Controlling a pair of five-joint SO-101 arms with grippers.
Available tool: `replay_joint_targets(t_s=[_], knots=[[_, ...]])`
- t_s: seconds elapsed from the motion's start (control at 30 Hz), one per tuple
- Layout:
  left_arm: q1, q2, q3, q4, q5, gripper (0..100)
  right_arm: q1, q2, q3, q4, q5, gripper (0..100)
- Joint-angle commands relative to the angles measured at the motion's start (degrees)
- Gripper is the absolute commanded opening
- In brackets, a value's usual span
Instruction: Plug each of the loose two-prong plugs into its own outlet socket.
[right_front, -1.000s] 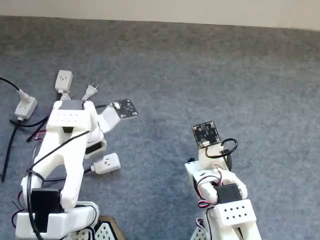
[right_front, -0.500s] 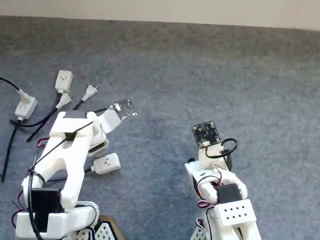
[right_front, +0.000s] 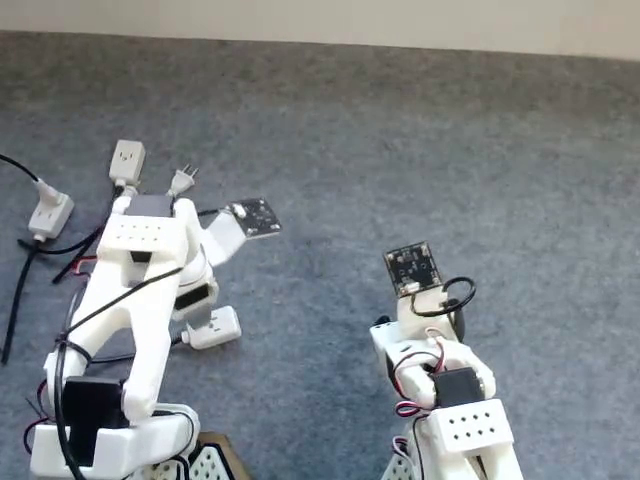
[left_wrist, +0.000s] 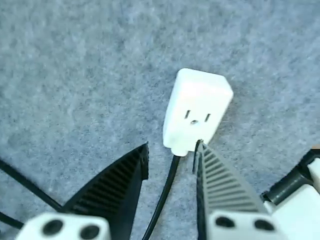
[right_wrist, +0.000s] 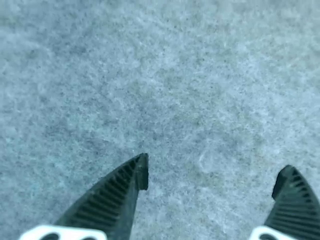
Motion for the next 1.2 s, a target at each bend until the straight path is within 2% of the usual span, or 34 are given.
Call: replay_joint_targets(t_s=[0.0,0.07,0.3,0.4,0.57,0.7,0.8,0.9,1.0,1.17], knots=[[2.07,-1.19,-1.54,0.26,0.44,17,-0.4,-0.92,-0.13,-1.1,0.7,37.5],[2.15,-0.92,-0.92,-0.7,0.44,17,-0.4,-0.92,-0.13,-1.1,0.7,37.5],[1.8,-0.84,11.82,-22.59,0.62,17,-0.4,-0.92,-0.13,-1.1,0.7,37.5],[0.66,-0.75,12.0,-25.14,0.7,17,-0.4,-0.92,-0.13,-1.1,0.7,37.5],[-4.26,1.01,5.85,-25.05,0.35,17,-0.4,-0.92,-0.13,-1.1,0.7,37.5],[-6.73,6.46,-2.07,-19.69,0.26,17,-0.4,-0.92,-0.13,-1.1,0.7,37.5],[-6.73,7.16,-9.36,-10.11,0.26,17,-0.4,-0.92,-0.13,-1.1,0.7,37.5],[-3.38,4.79,-12.18,0.97,0.09,16,-0.4,-0.92,-0.13,-1.1,0.7,37.5],[0.57,-0.84,-7.78,6.77,-2.37,12,-0.4,-0.92,-0.13,-1.1,0.7,37.5],[5.23,-15.34,8.22,4.75,-3.08,13,-0.4,-0.92,-0.13,-1.1,0.7,37.5]])
